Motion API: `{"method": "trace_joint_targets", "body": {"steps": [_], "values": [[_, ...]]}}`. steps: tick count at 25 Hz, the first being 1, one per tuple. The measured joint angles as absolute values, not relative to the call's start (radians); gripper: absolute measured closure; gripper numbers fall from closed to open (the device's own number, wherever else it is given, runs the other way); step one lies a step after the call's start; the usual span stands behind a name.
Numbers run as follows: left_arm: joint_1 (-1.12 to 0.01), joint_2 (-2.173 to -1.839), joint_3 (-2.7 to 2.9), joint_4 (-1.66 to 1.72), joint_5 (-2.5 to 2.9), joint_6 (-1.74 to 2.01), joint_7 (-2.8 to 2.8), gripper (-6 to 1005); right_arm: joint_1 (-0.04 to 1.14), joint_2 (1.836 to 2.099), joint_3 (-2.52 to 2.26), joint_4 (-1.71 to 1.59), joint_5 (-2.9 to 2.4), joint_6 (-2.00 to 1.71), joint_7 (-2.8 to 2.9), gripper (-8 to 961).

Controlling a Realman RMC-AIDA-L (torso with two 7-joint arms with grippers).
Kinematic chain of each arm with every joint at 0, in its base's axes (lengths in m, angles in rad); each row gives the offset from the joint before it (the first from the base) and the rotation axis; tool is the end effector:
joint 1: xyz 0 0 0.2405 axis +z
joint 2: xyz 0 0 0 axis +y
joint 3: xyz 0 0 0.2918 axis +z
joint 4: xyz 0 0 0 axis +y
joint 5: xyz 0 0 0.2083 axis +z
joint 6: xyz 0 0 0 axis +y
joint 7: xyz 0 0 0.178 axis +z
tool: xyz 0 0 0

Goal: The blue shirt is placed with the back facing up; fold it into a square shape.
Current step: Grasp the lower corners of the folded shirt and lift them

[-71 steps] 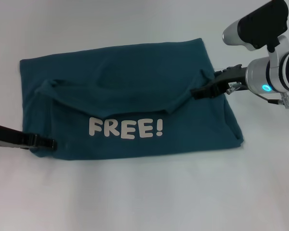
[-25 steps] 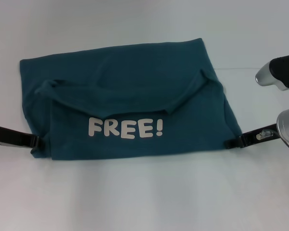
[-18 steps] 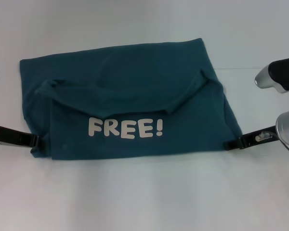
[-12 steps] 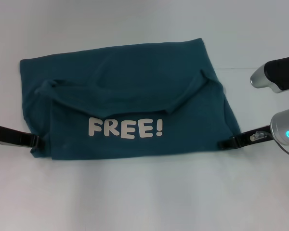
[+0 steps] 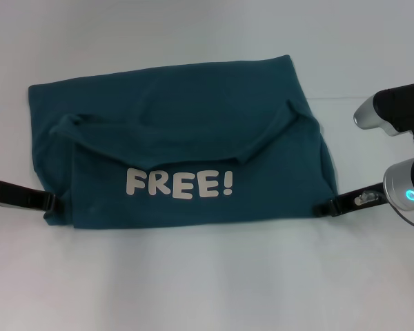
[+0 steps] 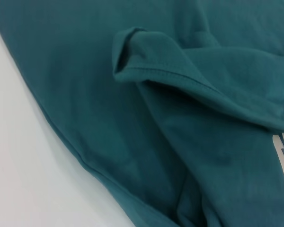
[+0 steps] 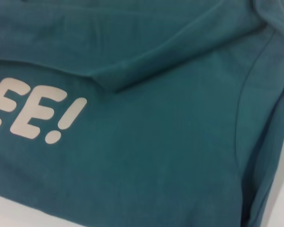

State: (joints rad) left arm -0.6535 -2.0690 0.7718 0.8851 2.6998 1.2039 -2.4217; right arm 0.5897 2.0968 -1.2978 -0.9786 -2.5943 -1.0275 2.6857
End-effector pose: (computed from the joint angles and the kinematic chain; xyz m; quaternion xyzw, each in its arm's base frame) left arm -0.3375 0.4240 -0.0076 -0.7981 -0.5257 0.0421 0.2913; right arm 0.2894 0.4239 -0.0692 -0.8309 0.4661 -0.0678 0.2961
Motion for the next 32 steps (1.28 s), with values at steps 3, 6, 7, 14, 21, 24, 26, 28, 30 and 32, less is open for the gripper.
{"method": "trace_joint_targets", "body": {"steps": [3,6,7,14,21,24,26,28,30,32], "values": [[-0.653,-2.070,0.771,0.885,2.700,1.206,-2.417,974,0.593,2.096,-1.297,-0.966,-2.589,-1.015,2.678,408],[-0.653,-2.072,0.770,0.885,2.699,1.209,-2.411,974,0.587,2.096,-1.294,-0.963,-2.566,-1.002,2.665,547],[-0.653,-2.072,0.770,0.885,2.699,1.210,-2.411,974,0.586,2.096,-1.292,-0.963,-2.558,-1.001,2.661,593],[-0.646,-2.077,0.766,0.885,2.685,1.215,-2.399,974,0.581,2.092,-1.283,-0.966,-2.537,-1.003,2.634,843],[-0.642,-2.069,0.771,0.900,2.690,1.282,-2.395,970,0.559,2.091,-1.238,-1.049,-2.535,-1.128,2.576,868],[-0.632,-2.059,0.772,0.953,2.701,1.425,-2.387,966,0.554,2.089,-1.210,-1.115,-2.537,-1.259,2.533,878],[-0.628,-2.056,0.772,0.969,2.709,1.473,-2.384,964,0.551,2.087,-1.201,-1.157,-2.541,-1.356,2.513,878],[-0.626,-2.050,0.772,0.989,2.734,1.553,-2.381,961,0.546,2.087,-1.201,-1.189,-2.544,-1.445,2.496,878],[-0.623,-2.044,0.770,1.006,2.766,1.648,-2.380,959,0.540,2.088,-1.206,-1.220,-2.545,-1.545,2.481,878],[-0.620,-2.041,0.770,1.014,2.781,1.699,-2.380,957,0.530,2.089,-1.213,-1.251,-2.545,-1.635,2.467,878]]}}
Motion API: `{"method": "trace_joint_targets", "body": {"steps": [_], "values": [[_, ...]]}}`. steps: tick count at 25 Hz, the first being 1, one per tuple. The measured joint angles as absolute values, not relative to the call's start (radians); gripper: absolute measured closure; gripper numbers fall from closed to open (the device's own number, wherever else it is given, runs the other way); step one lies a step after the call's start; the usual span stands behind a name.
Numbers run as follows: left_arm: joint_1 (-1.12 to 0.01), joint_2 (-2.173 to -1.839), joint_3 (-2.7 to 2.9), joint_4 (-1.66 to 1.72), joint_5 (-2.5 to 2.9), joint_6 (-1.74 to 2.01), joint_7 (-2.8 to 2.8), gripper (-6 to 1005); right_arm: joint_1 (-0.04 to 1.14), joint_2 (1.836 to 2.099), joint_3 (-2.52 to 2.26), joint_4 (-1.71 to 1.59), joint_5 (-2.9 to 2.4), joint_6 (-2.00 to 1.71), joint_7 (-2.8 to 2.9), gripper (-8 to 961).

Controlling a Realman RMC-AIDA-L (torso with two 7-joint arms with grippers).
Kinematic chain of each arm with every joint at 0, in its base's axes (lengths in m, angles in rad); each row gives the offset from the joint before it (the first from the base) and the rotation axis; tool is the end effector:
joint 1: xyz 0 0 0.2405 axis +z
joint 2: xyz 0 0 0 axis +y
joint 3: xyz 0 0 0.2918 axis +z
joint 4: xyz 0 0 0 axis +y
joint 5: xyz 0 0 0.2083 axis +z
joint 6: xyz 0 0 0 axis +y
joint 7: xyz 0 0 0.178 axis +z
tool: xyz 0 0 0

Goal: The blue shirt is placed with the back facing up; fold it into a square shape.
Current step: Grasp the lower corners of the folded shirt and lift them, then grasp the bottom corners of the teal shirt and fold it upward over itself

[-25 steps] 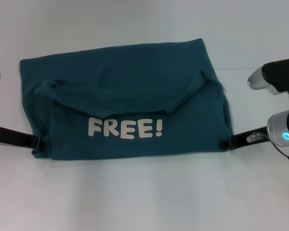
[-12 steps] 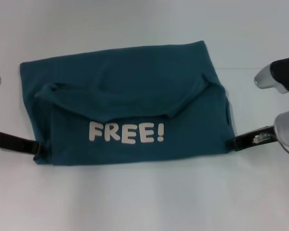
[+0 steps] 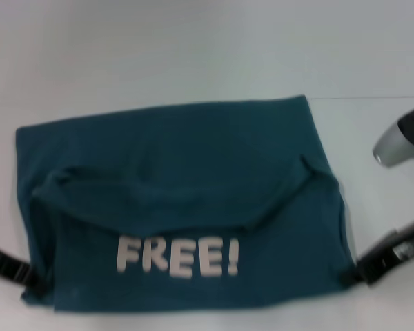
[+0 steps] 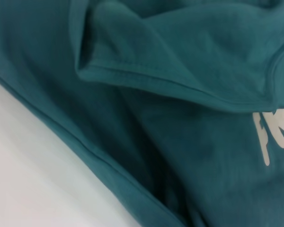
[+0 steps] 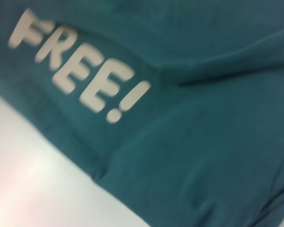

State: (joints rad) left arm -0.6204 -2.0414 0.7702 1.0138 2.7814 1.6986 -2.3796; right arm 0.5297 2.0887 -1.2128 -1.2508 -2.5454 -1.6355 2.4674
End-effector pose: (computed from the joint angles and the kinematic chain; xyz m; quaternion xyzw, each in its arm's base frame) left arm -0.3327 0.3527 0.0064 -0.8192 -0.5406 0.1406 0.1298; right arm 0.2668 0.3493 -0.0420 -0.8930 0.4103 -0.1450 0.1146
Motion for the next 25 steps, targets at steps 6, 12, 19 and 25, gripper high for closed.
{"method": "trace_joint_targets", "body": {"steps": [6,12,19,25], "values": [[-0.617,-2.043,0.780,1.035,2.830,1.899,-2.367,950,0.484,2.094,-1.225,-1.359,-2.539,-1.868,2.429,879],[-0.593,-2.054,0.784,1.066,2.832,2.025,-2.367,943,0.427,2.098,-1.293,-1.425,-2.498,-1.968,2.433,879],[-0.559,-2.087,0.716,1.113,2.783,2.040,-2.306,935,0.412,2.092,-1.232,-1.421,-2.440,-1.956,2.376,878],[-0.568,-2.067,0.596,1.205,2.660,2.055,-2.298,928,0.470,2.072,-0.967,-1.422,-2.422,-1.969,2.314,878]]}}
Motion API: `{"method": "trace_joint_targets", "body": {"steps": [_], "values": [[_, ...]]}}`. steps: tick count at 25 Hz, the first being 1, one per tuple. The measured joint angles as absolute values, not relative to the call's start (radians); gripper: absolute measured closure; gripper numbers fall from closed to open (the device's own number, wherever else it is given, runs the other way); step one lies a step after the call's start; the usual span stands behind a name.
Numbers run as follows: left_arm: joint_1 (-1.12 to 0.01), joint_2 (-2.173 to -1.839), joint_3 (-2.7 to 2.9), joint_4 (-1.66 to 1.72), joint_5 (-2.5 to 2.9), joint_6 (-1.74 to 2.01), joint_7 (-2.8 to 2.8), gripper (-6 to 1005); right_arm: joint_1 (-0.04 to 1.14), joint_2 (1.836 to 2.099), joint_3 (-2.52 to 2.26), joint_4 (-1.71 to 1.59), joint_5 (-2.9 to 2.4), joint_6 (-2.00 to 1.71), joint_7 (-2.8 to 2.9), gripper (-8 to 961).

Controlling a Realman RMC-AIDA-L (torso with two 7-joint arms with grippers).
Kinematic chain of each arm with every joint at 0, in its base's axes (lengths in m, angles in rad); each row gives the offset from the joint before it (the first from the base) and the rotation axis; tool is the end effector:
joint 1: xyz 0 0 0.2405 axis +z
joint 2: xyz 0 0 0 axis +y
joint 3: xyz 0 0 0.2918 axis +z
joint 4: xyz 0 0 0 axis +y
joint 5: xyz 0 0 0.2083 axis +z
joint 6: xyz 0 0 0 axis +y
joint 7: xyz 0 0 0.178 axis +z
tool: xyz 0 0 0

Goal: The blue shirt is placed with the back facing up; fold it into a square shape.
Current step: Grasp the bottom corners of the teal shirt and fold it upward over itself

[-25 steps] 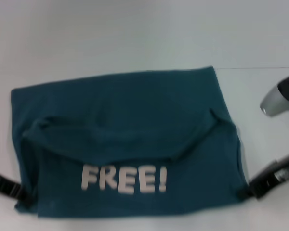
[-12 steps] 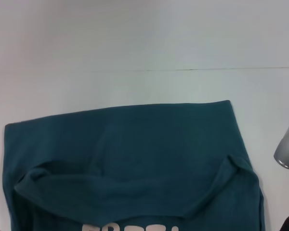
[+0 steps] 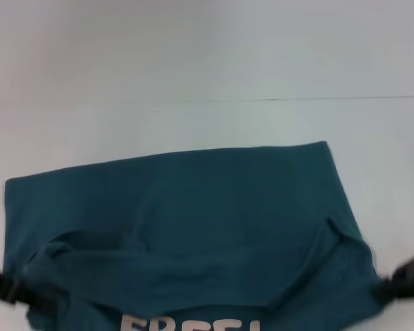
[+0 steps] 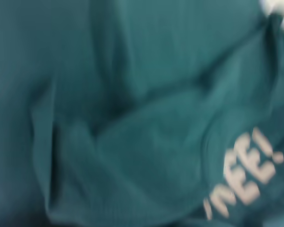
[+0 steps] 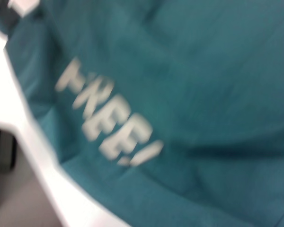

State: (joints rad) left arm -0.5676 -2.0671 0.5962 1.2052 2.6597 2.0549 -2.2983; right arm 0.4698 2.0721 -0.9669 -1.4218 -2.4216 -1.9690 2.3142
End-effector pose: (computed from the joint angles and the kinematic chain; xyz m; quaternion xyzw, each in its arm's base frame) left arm -0.2994 0.3073 0.0310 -0.8407 -0.5380 0.0506 0.0353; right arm 0.2583 0.3103 0.0131 -0.9148 0.3931 -0.0783 0.0507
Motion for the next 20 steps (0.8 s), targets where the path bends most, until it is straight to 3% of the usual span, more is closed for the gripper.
{"method": "trace_joint_targets", "body": {"steps": [12,20], "values": [[-0.650,-2.038,0.465,1.291,2.535,1.875,-2.332,914,0.608,2.068,-0.759,-1.399,-2.418,-1.791,2.348,879],[-0.654,-2.077,0.509,1.276,2.514,1.608,-2.337,904,0.668,2.070,-0.813,-1.278,-2.431,-1.536,2.355,872]]}}
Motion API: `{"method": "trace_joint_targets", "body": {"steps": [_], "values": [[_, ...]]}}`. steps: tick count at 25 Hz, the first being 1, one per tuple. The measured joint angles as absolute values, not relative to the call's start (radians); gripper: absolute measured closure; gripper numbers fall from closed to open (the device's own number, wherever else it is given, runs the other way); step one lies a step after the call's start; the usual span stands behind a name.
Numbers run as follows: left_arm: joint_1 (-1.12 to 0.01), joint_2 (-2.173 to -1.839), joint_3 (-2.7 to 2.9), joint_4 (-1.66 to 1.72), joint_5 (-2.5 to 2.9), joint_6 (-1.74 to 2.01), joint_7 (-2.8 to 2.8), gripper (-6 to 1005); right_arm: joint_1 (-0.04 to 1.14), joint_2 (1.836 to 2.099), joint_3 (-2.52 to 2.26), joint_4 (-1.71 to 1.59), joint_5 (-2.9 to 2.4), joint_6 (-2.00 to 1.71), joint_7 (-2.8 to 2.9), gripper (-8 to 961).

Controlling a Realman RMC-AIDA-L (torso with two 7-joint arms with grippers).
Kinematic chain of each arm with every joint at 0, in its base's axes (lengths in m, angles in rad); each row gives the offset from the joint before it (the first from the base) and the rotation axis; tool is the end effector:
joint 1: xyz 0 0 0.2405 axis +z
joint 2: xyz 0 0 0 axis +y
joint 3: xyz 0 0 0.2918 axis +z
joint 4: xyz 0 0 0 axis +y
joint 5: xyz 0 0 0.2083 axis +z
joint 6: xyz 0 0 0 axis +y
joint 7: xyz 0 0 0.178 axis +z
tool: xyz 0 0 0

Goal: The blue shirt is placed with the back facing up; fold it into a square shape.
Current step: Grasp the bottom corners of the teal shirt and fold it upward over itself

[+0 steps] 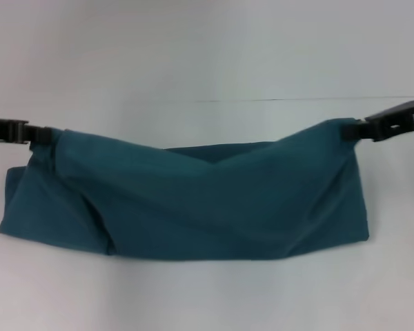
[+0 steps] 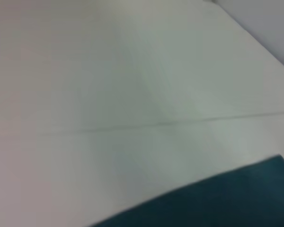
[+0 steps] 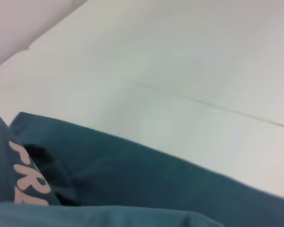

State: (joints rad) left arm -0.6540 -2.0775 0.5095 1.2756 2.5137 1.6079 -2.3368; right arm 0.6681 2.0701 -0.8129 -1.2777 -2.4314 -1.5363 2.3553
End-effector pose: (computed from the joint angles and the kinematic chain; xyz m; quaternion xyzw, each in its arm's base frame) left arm -0.2696 0.4145 0.0743 -0.8289 -0.4760 -0.1003 0.2762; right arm 0.2199 0.4290 0.0357 -0.8893 0.3860 0.0548 0.2390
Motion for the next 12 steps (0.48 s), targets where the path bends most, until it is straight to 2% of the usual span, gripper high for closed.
{"method": "trace_joint_targets", "body": {"steps": [5,12], "values": [[-0.646,-2.105,0.589,1.223,2.539,1.441,-2.349,899,0.700,2.079,-0.905,-1.166,-2.466,-1.338,2.361,868],[-0.637,-2.121,0.678,1.175,2.649,1.285,-2.419,890,0.747,2.088,-0.946,-1.019,-2.538,-1.127,2.390,862]]}}
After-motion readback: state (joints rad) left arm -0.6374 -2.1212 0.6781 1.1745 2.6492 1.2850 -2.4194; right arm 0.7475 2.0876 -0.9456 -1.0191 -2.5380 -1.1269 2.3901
